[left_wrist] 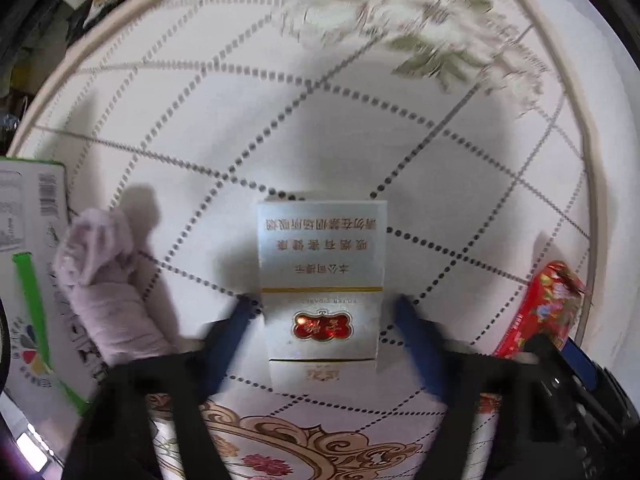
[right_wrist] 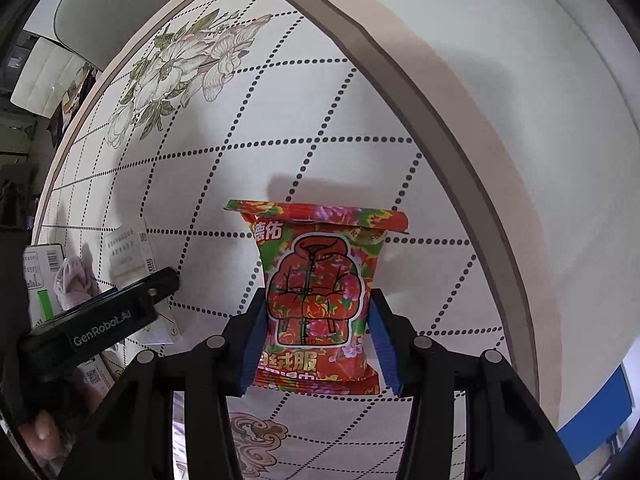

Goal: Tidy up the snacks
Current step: 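Grasp the white box with left tool while right tool grasps red candy bag, then place both items into the cardboard box and open both tools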

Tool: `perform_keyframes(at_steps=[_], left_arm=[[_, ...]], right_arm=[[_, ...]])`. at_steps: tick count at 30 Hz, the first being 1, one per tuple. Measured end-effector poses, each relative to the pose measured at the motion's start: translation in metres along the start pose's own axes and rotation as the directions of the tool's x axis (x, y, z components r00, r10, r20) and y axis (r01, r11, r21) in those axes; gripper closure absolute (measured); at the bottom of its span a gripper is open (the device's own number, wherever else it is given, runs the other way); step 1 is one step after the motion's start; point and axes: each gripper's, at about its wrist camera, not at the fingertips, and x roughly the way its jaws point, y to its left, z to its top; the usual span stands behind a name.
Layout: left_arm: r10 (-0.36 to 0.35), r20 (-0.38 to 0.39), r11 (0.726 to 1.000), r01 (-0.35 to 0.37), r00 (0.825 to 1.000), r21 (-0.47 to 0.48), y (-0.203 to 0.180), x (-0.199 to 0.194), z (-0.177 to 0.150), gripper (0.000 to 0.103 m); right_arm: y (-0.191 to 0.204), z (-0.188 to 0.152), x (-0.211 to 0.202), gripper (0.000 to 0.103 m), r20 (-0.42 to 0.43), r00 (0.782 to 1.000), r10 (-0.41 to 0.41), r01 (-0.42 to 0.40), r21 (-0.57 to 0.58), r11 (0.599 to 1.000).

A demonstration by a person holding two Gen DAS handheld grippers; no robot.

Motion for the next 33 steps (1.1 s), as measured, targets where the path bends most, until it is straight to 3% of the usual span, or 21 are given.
perform_keyframes(at_steps=[2,8,11,16,20,24,28,33], left_arm=[[-0.045,-0.018,0.999,0.045,0.999,0.000,0.001,0.000,-0.003,0.051],[-0.063,0.036,0.998,0.064,0.997,-0.015,0.017,-0.018,-0.031,0.051],[-0.105,0.078,0.994,0.107,0.991,-0.029,0.024,-0.048,-0.043,0.051],[-0.155,0.194,0.983,0.171,0.969,-0.066,0.069,-0.108,-0.077,0.051],[-0.171,0.297,0.973,0.209,0.939,-0.101,0.133,-0.165,-0.104,0.051],[-0.145,0.357,0.961,0.217,0.923,-0.170,0.203,-0.200,-0.134,0.051],[-0.120,0.337,0.931,0.224,0.934,-0.289,0.284,-0.201,-0.158,0.051],[-0.062,0.277,0.914,0.166,0.959,-0.371,0.374,-0.180,-0.167,0.051]], right_arm=[[0.006,0.000,0.001,0.052,0.007,1.000,-0.019,0.019,-0.014,1.000],[0.026,-0.009,-0.011,0.055,0.042,0.999,-0.024,0.027,-0.071,0.997],[0.039,-0.018,-0.031,0.055,0.067,0.998,0.016,-0.008,-0.110,0.994],[0.086,-0.042,-0.080,0.055,0.121,0.987,0.104,-0.076,-0.219,0.973],[0.144,-0.067,-0.115,0.055,0.112,0.971,0.210,-0.165,-0.317,0.934],[0.218,-0.103,-0.135,0.055,0.053,0.951,0.305,-0.256,-0.417,0.872],[0.302,-0.141,-0.131,0.055,-0.028,0.946,0.323,-0.293,-0.500,0.815],[0.385,-0.177,-0.104,0.055,-0.114,0.949,0.295,-0.308,-0.538,0.785]])
